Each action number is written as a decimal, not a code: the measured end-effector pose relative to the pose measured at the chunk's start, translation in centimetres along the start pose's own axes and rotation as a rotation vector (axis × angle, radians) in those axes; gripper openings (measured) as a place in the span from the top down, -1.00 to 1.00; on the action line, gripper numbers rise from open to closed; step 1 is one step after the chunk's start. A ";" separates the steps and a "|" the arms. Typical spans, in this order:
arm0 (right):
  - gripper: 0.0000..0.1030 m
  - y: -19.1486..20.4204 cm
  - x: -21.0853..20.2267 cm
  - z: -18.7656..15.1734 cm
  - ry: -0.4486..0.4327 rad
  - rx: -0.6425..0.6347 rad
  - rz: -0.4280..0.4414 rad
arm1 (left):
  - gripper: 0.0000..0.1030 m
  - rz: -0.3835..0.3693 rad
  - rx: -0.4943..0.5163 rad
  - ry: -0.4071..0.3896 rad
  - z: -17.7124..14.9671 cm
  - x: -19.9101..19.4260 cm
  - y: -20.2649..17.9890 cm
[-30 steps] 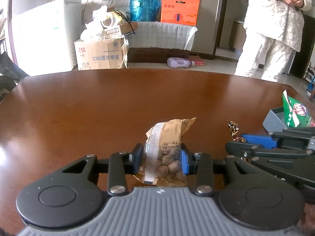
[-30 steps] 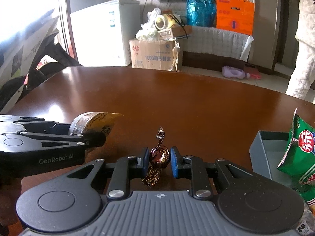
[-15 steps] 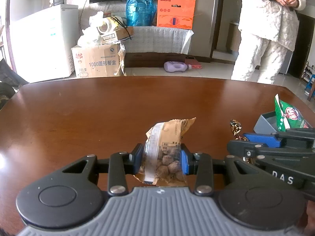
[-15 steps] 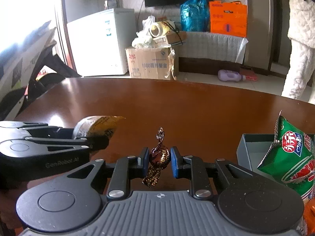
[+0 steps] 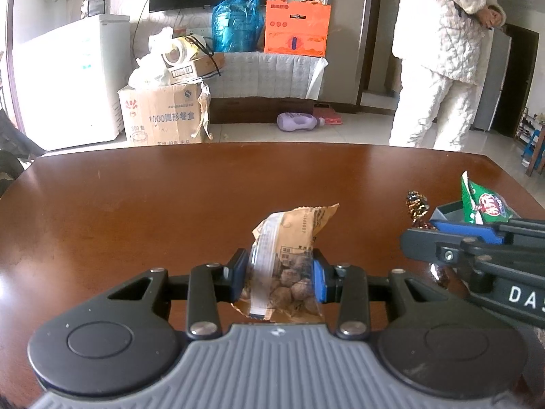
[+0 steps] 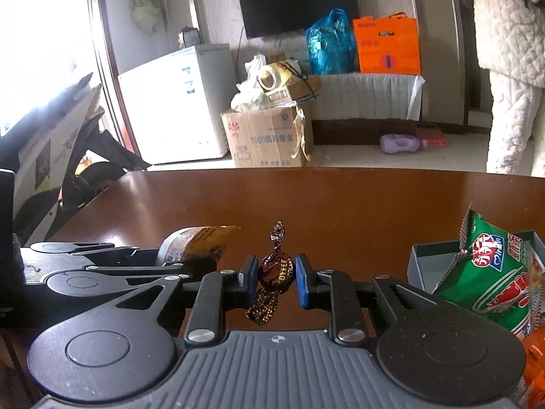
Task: Organize snacks
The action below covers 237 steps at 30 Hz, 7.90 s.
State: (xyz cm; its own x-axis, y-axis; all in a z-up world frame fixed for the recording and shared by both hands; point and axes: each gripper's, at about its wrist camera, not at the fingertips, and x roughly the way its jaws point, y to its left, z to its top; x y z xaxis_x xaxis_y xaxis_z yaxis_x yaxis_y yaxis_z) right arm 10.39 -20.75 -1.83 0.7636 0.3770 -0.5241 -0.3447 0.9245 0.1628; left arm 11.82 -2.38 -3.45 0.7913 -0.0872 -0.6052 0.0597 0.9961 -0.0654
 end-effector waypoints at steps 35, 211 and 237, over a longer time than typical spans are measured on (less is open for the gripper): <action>0.52 -4.2 -6.7 1.3 -0.128 0.064 -0.101 | 0.30 -0.062 0.034 -0.017 2.1 -2.6 -2.7; -0.31 -17.3 -10.7 -3.2 0.054 0.170 -0.342 | -0.57 -0.367 0.366 -0.022 -0.5 -0.1 -21.8; -0.71 -16.8 -11.7 -2.5 -0.012 0.188 -0.347 | -0.84 -0.326 0.346 -0.037 0.6 -1.7 -20.6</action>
State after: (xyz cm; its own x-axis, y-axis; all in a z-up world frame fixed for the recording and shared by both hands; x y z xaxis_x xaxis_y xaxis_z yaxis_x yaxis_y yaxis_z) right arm 5.91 -40.87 -0.52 0.8241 0.0399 -0.5651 0.0403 0.9908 0.1288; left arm 9.62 -22.70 -0.58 0.7186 -0.4017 -0.5677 0.5026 0.8642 0.0247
